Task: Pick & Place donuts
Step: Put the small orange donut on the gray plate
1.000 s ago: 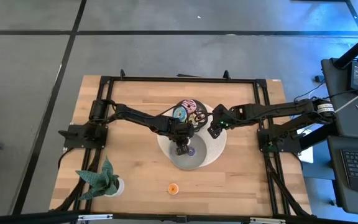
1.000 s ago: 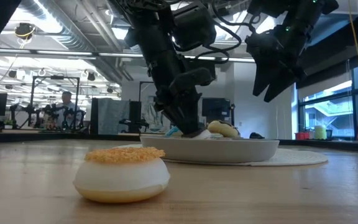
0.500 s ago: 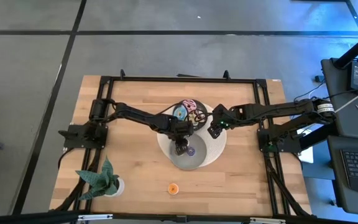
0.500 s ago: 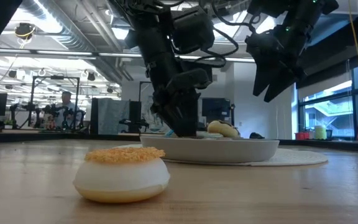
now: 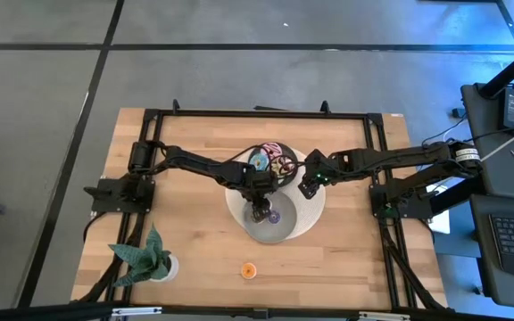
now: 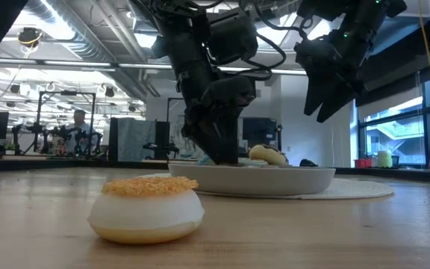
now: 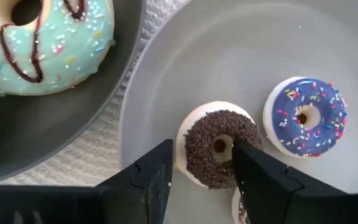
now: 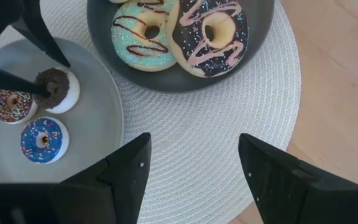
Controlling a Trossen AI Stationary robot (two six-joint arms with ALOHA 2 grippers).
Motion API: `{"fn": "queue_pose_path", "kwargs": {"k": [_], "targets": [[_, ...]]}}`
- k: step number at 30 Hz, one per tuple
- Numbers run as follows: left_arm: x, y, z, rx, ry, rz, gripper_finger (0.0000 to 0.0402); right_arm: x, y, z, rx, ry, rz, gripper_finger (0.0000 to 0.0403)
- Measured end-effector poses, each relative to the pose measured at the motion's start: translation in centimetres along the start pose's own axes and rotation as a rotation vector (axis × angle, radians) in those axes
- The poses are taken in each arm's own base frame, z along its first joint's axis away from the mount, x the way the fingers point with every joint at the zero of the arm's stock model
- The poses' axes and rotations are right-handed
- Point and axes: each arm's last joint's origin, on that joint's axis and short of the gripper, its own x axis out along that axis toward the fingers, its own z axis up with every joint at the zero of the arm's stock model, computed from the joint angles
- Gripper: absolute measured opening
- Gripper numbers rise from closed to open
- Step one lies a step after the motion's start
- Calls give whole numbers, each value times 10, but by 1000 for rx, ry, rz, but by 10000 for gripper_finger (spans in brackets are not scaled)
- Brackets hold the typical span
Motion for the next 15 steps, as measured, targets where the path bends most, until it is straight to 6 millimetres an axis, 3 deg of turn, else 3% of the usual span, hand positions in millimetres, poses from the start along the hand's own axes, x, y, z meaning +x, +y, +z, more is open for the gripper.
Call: {"fn": "queue_pose_path", "kwargs": {"k": [9, 15], "targets": [[-2, 2, 1, -5, -5, 0, 166, 0, 0, 0, -2, 0, 0, 244], [-23, 1, 6, -6, -51, -12, 163, 0, 0, 0, -2, -1, -1, 244]]}}
